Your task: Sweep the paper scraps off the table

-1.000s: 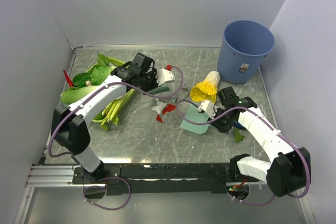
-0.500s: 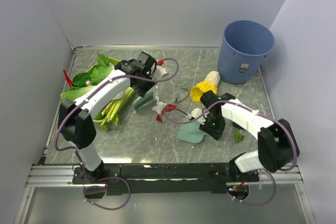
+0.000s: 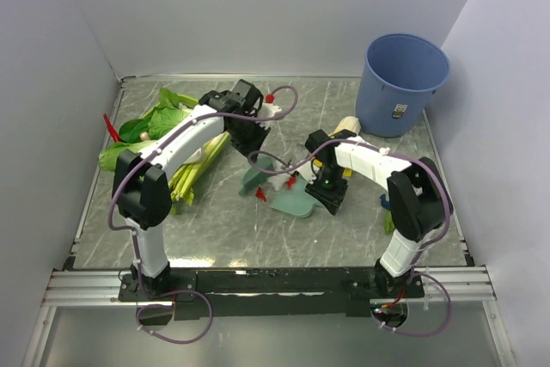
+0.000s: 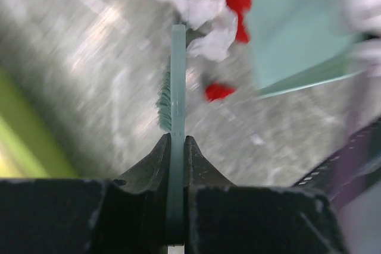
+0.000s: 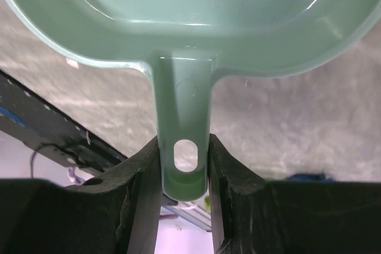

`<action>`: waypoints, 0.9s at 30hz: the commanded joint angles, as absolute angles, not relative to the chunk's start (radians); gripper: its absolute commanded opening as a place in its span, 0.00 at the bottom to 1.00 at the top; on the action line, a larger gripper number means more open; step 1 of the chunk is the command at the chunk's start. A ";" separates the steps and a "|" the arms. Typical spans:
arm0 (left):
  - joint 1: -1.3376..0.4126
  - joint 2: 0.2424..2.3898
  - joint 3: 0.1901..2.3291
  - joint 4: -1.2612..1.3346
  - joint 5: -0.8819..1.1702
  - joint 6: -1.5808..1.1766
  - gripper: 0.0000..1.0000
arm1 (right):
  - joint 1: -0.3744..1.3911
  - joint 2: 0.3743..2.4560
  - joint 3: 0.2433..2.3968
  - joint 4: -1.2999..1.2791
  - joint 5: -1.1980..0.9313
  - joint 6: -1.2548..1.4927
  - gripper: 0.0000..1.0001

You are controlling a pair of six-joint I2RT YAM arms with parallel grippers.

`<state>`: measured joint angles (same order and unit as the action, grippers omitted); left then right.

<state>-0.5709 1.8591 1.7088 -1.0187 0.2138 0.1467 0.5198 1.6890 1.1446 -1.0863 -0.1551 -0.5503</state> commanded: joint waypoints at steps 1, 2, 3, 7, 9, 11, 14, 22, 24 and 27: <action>-0.581 1.864 1.747 -0.955 0.506 0.146 0.01 | 0.541 1.747 1.226 -1.124 -0.187 -0.500 0.00; -0.580 1.839 1.723 -0.925 0.508 0.156 0.01 | 0.545 1.747 1.230 -1.123 -0.189 -0.499 0.00; -0.575 1.782 1.695 -0.898 0.509 0.185 0.01 | 0.548 1.746 1.233 -1.121 -0.192 -0.496 0.00; -0.500 1.652 1.560 -0.780 0.588 0.219 0.01 | 0.548 1.720 1.207 -1.101 -0.187 -0.492 0.00; -0.465 1.640 1.568 -0.816 0.542 0.232 0.01 | 0.548 1.710 1.183 -1.098 -0.187 -0.497 0.00; -0.445 1.654 1.624 -0.927 0.471 0.248 0.01 | 0.549 1.689 1.151 -1.098 -0.176 -0.502 0.00; -0.428 1.680 1.674 -1.032 0.391 0.235 0.01 | 0.548 1.645 1.108 -1.092 -0.140 -0.529 0.00; -0.423 1.695 1.537 -1.098 0.337 0.106 0.01 | 0.555 1.598 1.065 -1.104 -0.048 -0.587 0.00; -0.423 1.703 1.500 -1.068 0.362 0.075 0.01 | 0.568 1.600 1.057 -1.098 -0.029 -0.603 0.00; -0.423 1.742 1.494 -1.051 0.457 0.071 0.01 | 0.590 1.624 1.060 -1.091 -0.037 -0.600 0.00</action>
